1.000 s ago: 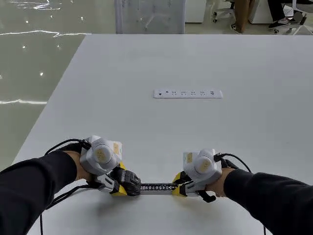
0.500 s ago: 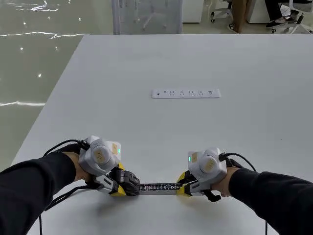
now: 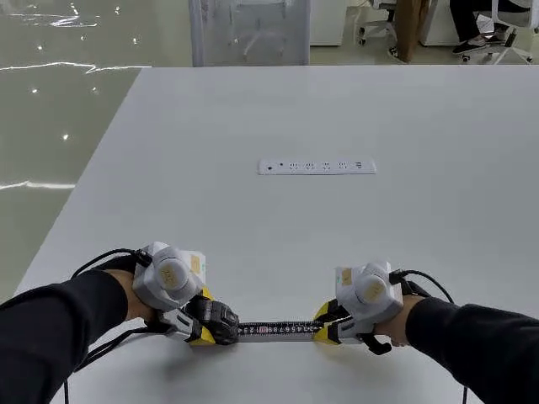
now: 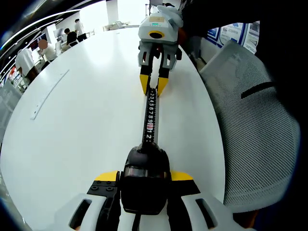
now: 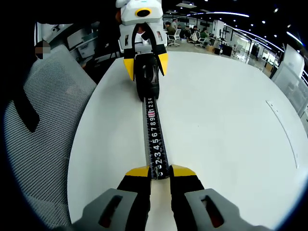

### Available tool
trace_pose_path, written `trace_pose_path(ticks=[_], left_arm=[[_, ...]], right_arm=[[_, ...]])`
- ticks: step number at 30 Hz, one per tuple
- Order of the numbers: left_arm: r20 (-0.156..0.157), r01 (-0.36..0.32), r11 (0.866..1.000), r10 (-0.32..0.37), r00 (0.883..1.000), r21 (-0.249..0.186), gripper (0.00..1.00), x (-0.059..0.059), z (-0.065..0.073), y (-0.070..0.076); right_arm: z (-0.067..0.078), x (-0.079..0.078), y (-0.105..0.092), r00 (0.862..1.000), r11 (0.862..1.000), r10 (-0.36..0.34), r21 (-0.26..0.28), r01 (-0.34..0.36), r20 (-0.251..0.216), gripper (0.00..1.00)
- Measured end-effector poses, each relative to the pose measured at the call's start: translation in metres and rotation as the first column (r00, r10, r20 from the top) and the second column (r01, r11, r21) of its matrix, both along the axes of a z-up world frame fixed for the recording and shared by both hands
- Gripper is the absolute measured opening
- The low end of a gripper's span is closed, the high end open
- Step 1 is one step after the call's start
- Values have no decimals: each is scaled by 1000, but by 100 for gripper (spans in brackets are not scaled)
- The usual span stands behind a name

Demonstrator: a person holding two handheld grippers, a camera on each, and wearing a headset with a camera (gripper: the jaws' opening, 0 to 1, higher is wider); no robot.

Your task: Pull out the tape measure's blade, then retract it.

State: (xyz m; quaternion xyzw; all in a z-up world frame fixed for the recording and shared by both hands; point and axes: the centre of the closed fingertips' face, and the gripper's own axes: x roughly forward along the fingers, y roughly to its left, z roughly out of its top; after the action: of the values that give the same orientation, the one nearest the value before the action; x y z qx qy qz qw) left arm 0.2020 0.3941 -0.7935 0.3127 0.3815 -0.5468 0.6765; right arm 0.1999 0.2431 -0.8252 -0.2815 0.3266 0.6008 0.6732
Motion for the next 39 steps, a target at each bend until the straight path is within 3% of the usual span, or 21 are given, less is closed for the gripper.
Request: trace_pose_path(ticks=[39], left_arm=[[1, -8, 1000, 8, 1000, -7, 33, 1, -1, -1]], right_arm=[[0, 0, -36, 1000, 999, -25, -23, 25, -12, 11]])
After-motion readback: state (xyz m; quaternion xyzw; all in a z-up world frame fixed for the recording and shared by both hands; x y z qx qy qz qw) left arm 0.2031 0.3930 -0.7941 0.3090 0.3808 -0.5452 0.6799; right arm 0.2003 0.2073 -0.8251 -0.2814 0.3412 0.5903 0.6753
